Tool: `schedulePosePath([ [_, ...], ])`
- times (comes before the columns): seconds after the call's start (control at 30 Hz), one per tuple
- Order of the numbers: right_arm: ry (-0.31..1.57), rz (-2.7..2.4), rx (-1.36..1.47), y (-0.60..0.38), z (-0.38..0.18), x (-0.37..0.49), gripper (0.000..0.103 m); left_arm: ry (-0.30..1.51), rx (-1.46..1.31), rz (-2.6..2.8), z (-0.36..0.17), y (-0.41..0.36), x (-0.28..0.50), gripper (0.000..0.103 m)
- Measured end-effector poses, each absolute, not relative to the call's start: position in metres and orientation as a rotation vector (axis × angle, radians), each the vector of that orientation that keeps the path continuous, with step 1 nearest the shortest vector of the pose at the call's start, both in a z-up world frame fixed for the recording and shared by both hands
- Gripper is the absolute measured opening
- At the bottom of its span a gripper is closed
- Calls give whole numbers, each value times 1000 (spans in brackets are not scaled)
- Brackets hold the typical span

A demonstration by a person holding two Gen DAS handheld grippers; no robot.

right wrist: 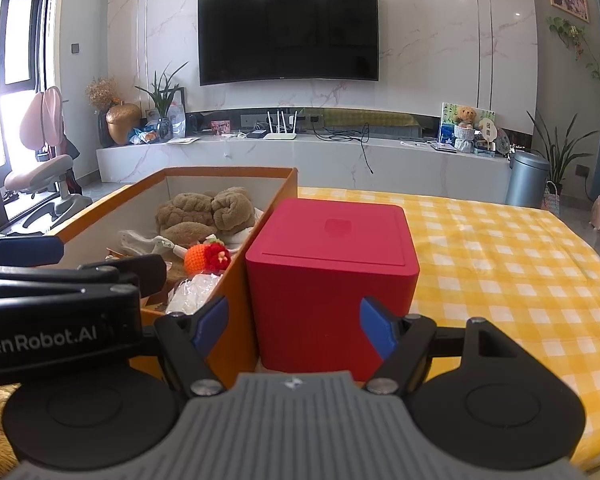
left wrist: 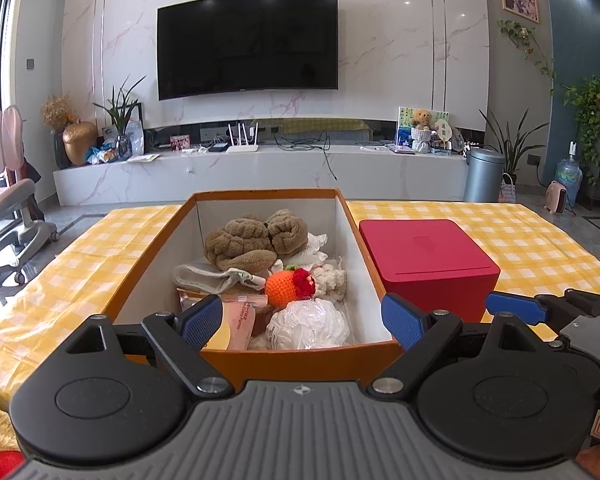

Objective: Organize soft objects

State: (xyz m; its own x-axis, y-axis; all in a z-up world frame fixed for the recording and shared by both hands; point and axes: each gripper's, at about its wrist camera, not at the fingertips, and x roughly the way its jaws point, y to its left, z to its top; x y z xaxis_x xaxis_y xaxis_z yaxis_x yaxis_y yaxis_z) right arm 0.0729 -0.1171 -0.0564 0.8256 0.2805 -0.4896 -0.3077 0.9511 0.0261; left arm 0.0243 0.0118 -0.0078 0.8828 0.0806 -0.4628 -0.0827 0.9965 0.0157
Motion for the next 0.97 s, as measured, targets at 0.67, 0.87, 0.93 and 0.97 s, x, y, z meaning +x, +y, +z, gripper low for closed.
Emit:
schedulePosePath([
  [0.67,518,305,-59,-114,-57,73,72,513,-34,81,-10,15,25,103],
  [0.87,520,305,-58,-115,-57,74,72,516,-35,83,-10,15,26,103],
  [0.93,521,305,-59,-115,-58,74,72,518,-35,84,-11,15,26,103],
  [0.97,522,304,-59,-115,-58,73,72,518,-35,84,-11,16,26,103],
])
